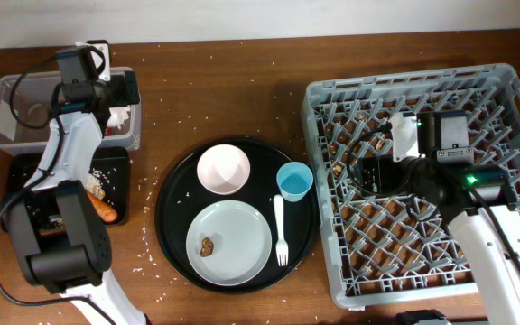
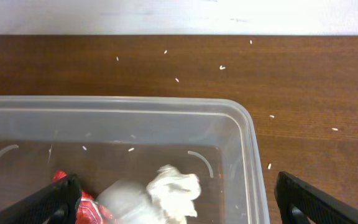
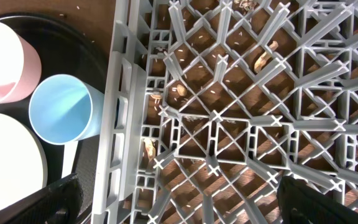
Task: Sort waste into correct bins and load items into the dishwasher rack
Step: 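Drop the meat and napkin into the clear plastic bin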
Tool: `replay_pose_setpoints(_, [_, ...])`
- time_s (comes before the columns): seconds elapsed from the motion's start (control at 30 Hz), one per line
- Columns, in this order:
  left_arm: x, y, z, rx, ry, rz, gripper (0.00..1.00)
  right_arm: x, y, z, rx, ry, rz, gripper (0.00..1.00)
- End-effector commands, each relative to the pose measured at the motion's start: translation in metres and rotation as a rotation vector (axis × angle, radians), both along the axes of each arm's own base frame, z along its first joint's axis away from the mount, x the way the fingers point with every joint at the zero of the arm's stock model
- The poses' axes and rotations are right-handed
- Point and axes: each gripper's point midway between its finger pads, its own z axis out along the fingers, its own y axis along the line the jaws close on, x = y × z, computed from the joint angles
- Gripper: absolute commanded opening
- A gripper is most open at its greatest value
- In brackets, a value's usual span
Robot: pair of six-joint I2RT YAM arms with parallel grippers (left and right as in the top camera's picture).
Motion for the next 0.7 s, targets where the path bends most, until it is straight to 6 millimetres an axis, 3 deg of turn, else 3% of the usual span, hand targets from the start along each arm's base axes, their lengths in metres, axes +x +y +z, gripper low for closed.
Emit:
replay_pose_setpoints(0.0, [-0.005, 0.003, 0.024, 0.010, -0.023, 0.005, 0.99, 0.003, 0.001, 0.005, 0.011, -0.010, -0.003, 0.99])
replay_pose_setpoints(0.1, [-0.037, -0.015, 0.069, -0.033, -0.012, -0.046, 0.99, 0.004, 0.001, 0.005, 0.011, -0.011, -0.003, 0.99])
replay_pose_setpoints(0.17, [-0.070, -0.044, 0.089, -0.111, 0.037, -0.135, 0.99, 0.004, 0.001, 0.005, 0.011, -0.011, -0.003, 0.99])
replay_pose_setpoints(0.23, [-0.119, -0.087, 0.098, -0.197, 0.151, -0.237, 0.99, 0.004, 0.001, 0.005, 0.011, -0.012, -0.003, 0.99])
replay_pose_setpoints(0.3, [-0.164, -0.115, 0.076, -0.230, 0.350, -0.278, 0.96, 0.005, 0.001, 0.006, 0.011, -0.020, -0.003, 0.99])
replay_pose_setpoints(0.37, [-0.194, -0.125, 0.061, -0.245, 0.488, -0.288, 0.83, 0.007, 0.001, 0.007, 0.012, -0.026, -0.002, 0.99])
replay_pose_setpoints(0.43, [-0.220, -0.128, 0.051, -0.250, 0.605, -0.281, 0.79, 0.007, 0.001, 0.007, 0.012, -0.030, -0.003, 0.99])
replay_pose_setpoints(0.57, [-0.256, -0.126, 0.022, -0.264, 0.764, -0.259, 0.79, 0.008, 0.001, 0.007, 0.012, -0.030, -0.003, 0.99])
replay_pose_setpoints(0.67, [-0.274, -0.138, -0.023, -0.320, 0.827, -0.284, 0.79, 0.008, 0.001, 0.007, 0.012, -0.030, -0.003, 0.99])
